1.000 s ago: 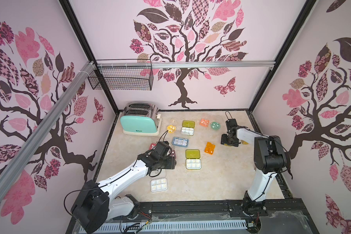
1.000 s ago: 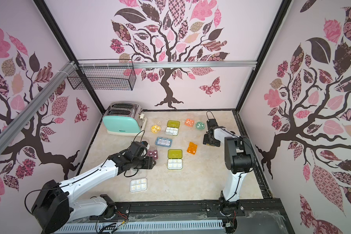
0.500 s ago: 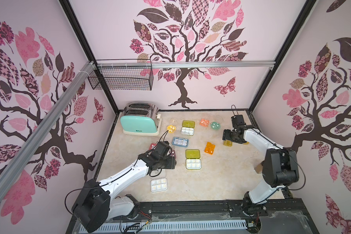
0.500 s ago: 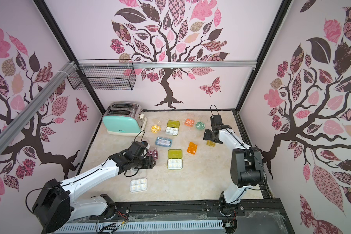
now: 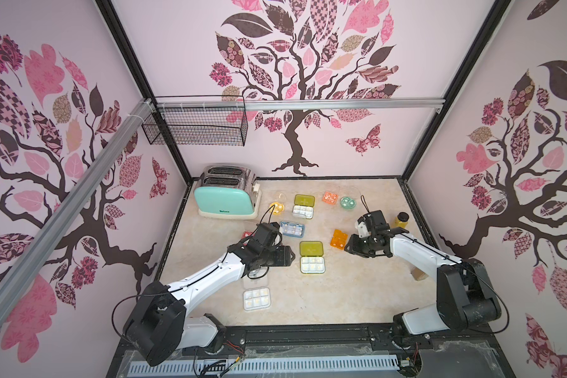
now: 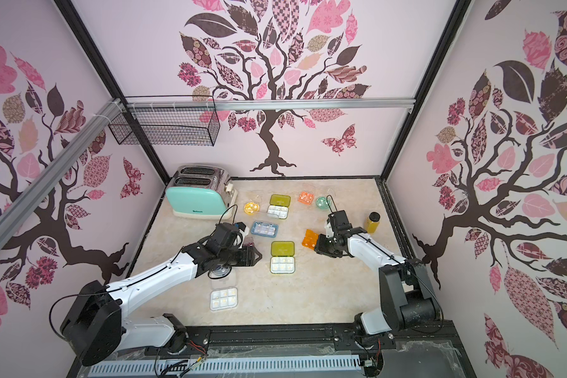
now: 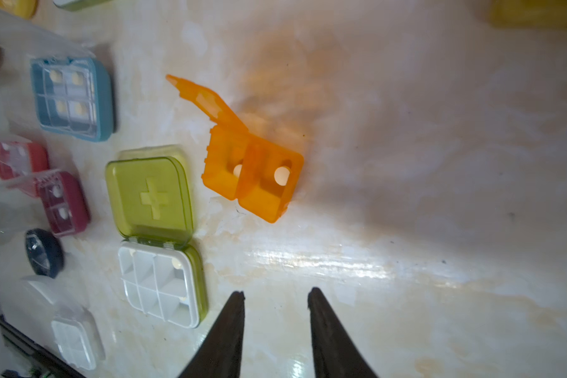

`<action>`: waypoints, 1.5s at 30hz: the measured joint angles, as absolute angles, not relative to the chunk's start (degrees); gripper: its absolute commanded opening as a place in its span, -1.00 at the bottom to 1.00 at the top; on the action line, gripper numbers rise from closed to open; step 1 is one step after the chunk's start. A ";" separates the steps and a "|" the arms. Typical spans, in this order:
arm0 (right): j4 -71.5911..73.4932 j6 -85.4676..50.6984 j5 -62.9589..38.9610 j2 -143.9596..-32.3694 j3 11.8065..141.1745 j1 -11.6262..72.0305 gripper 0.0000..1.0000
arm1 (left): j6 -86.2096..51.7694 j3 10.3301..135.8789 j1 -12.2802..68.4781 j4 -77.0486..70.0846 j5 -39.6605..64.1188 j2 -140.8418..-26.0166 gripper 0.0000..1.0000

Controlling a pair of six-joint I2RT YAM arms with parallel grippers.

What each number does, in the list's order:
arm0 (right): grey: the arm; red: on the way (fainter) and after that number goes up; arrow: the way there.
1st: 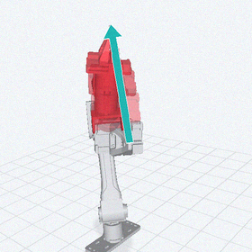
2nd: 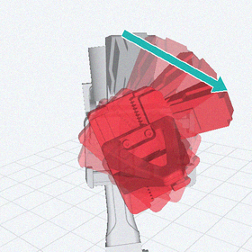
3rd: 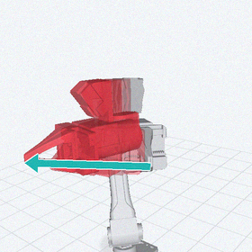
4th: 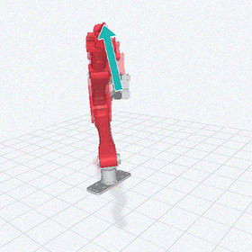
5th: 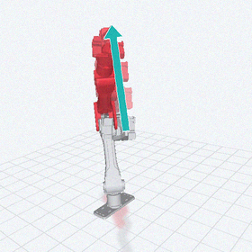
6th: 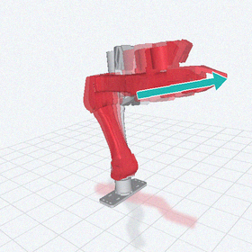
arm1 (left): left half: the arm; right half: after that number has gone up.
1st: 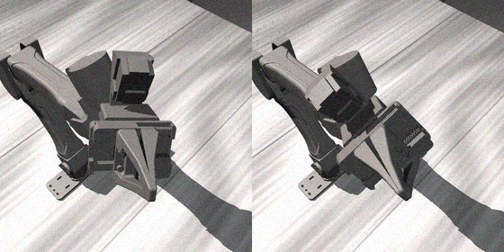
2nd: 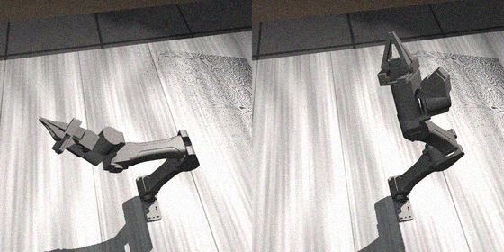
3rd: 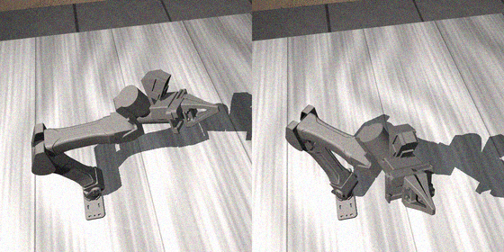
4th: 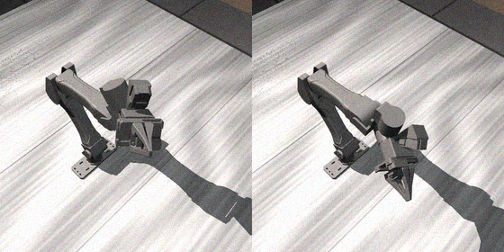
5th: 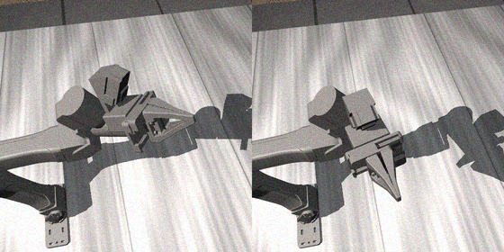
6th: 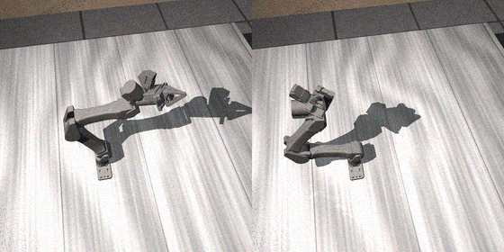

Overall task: Close pillboxes
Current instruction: Pick up the pillbox at the center of the board.

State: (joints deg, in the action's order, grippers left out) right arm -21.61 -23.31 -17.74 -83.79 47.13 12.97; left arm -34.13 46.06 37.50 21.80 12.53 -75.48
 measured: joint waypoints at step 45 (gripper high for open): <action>-16.03 -22.94 -10.90 -90.96 49.50 12.97 -0.86 | -34.06 44.84 37.50 21.17 14.22 -76.44 0.24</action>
State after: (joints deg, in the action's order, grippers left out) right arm -16.03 -22.94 -10.90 -90.96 49.50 12.97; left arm -34.06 44.84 37.50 21.17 14.22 -76.44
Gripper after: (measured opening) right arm 0.074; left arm 0.620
